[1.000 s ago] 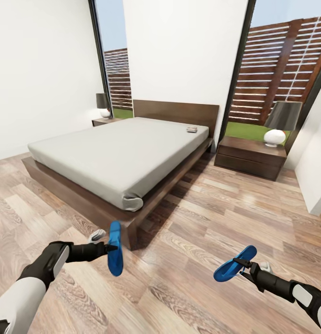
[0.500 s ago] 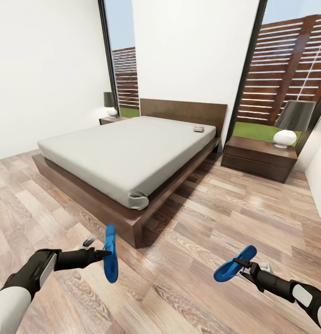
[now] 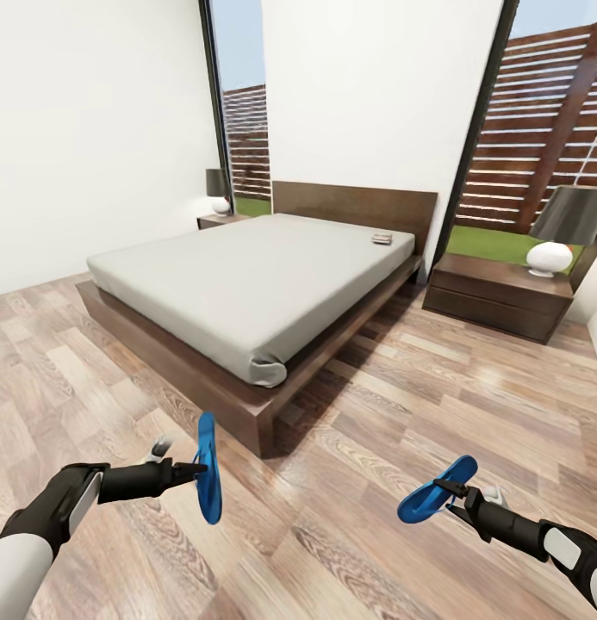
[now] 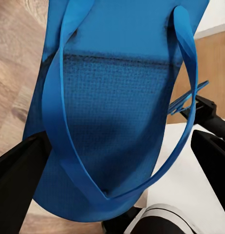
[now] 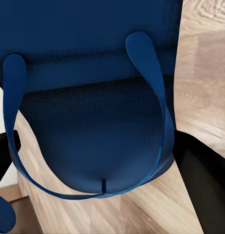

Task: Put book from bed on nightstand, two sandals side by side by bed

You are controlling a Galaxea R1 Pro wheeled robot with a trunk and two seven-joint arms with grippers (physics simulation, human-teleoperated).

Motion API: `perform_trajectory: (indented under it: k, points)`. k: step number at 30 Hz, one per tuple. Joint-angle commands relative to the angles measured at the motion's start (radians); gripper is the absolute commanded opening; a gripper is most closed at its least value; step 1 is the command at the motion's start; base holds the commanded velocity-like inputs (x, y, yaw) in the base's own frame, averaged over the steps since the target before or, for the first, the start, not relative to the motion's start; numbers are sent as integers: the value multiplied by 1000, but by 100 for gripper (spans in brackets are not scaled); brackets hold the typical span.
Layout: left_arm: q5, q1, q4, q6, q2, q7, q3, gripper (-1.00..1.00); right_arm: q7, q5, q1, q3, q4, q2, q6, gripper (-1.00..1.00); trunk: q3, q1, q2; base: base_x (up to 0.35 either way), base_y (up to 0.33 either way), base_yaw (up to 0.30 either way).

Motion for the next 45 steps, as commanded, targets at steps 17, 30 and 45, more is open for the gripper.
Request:
perform_trajectory:
  k: [17, 30, 45]
  points:
    - [1, -1, 2, 6, 1, -1, 0, -100, 0, -3, 0, -5, -1, 0, 8, -100, -8, 0, 0, 0, -51, 117]
    - [1, -1, 2, 6, 2, 0, 1, -100, 0, -2, 0, -6, -1, 0, 8, -100, -14, 0, 0, 0, -87, 165]
    - [2, -1, 2, 6, 2, 0, 1, -100, 0, -2, 0, -5, -1, 0, 8, -100, -22, 0, 0, 0, -5, 175]
